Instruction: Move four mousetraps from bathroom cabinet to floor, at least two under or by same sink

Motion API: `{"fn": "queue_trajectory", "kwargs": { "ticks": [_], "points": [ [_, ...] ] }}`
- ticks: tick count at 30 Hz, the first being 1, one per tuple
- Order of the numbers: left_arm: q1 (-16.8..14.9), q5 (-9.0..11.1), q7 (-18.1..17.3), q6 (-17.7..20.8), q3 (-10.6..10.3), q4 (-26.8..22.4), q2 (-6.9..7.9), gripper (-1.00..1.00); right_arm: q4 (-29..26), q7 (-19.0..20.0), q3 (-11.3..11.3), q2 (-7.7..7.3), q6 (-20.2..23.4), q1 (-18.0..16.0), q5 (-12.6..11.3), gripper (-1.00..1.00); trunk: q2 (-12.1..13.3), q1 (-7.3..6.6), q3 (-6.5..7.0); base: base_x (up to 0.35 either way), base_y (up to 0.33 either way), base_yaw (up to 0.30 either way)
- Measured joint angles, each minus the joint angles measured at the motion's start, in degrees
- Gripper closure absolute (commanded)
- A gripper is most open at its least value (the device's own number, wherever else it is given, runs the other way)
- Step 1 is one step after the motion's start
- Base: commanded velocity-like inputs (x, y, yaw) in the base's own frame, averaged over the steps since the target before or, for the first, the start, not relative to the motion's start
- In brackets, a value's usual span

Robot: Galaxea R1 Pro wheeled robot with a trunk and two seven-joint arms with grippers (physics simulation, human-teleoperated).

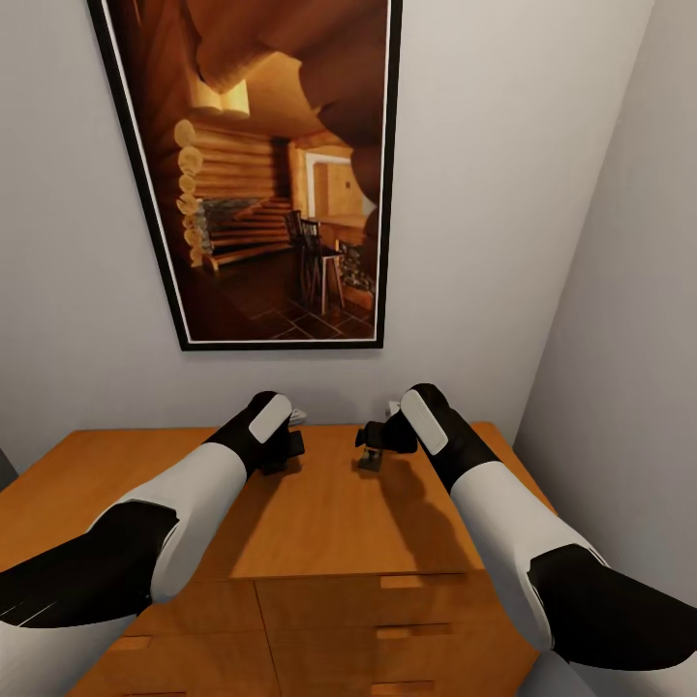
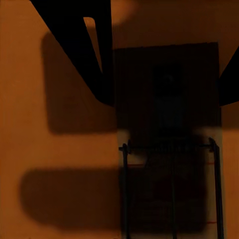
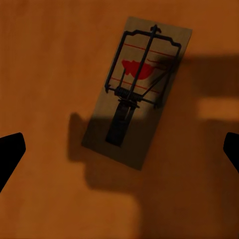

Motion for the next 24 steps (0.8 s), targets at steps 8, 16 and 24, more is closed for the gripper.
{"fn": "queue_trajectory", "kwargs": {
  "ticks": [8,16,24],
  "points": [
    [0.0,-0.1,-0.1,0.1,0.0,0.0,0.0,1.0,0.0,0.0,0.0,0.0,0.0,0.0,0.0,-1.0,0.0,0.0,0.0,0.0,0.0,0.0],
    [0.0,0.0,0.0,0.0,0.0,0.0,0.0,1.0,0.0,0.0,0.0,0.0,0.0,0.0,0.0,-1.0,0.0,0.0,0.0,0.0,0.0,0.0],
    [0.0,0.0,0.0,0.0,0.0,0.0,0.0,1.0,0.0,0.0,0.0,0.0,0.0,0.0,0.0,-1.0,0.0,0.0,0.0,0.0,0.0,0.0]
  ]
}}
